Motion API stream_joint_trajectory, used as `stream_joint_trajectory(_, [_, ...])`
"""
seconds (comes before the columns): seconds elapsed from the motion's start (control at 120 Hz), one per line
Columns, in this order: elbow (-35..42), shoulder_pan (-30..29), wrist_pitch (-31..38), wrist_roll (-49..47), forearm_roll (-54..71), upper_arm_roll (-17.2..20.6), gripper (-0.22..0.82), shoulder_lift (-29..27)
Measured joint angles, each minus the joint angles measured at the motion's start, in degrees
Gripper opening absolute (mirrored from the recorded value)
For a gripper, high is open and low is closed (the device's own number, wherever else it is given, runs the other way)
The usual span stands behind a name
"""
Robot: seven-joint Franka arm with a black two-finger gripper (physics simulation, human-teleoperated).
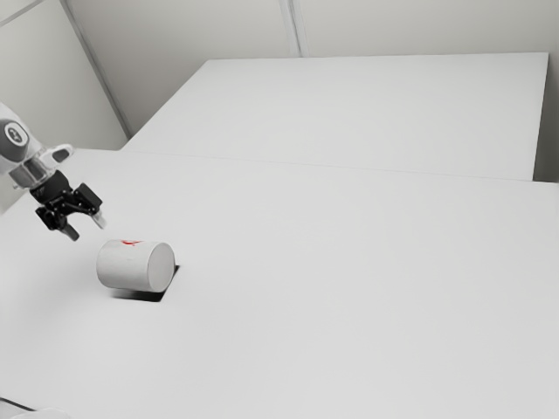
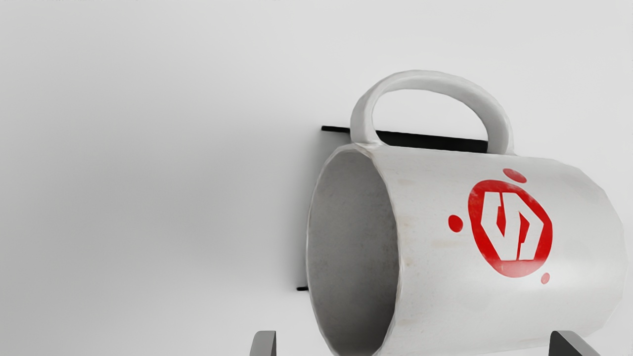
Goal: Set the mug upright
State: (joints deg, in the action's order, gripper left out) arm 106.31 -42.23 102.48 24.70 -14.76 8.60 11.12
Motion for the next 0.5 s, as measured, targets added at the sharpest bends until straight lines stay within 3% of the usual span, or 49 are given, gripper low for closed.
stream_joint_trajectory(0.5, [5.52,-3.83,1.69,13.23,-14.64,-0.05,0.6,2.3])
